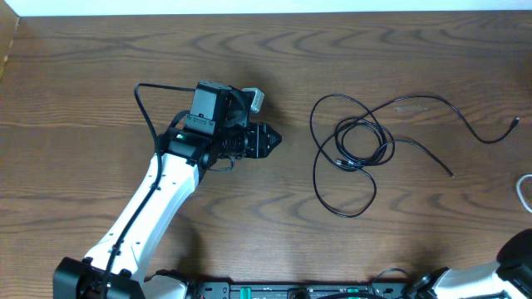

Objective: Untangle cables
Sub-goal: 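Grasp the white cable with the right gripper and pull it off rightward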

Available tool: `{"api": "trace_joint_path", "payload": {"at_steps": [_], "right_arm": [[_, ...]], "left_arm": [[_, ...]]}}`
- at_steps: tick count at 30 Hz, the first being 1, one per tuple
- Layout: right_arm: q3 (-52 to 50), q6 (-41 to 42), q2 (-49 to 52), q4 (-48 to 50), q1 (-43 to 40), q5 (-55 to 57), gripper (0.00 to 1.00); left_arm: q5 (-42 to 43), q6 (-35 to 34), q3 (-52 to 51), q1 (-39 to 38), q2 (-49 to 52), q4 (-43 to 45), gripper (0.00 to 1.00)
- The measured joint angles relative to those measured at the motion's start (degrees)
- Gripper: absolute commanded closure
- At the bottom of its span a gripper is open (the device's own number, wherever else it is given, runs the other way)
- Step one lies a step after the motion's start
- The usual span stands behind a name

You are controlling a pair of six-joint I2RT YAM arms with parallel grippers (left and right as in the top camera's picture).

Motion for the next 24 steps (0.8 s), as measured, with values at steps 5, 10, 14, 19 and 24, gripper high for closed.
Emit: {"api": "trace_joint_path", "payload": {"at_steps": [5,10,14,19,24], "right_arm": [[0.0,0.6,2.8,0.1,-6.9,-2.8,0.99],[0.0,0.9,7.4,-0.1,-12.5,-6.9,0.99],[0.0,1.6,11.2,-1.2,-14.4,-8.4,0.99],[-2.1,2.4,15.1,0.9,-15.2,-9.6,0.99],[-7.4,2.8,15.8,7.1,-15.5,-9.7,0.99]], "left_arm": [[0.0,0.0,0.0,0.0,0.0,0.0,0.56],[0.0,0.0,0.0,0.0,0.0,0.0,0.55],[0.0,0.0,0.0,0.0,0.0,0.6,0.56],[0.0,0.0,0.0,0.0,0.0,1.6,0.56],[0.2,0.9,0.0,0.0,0.0,1.6,0.55]]}}
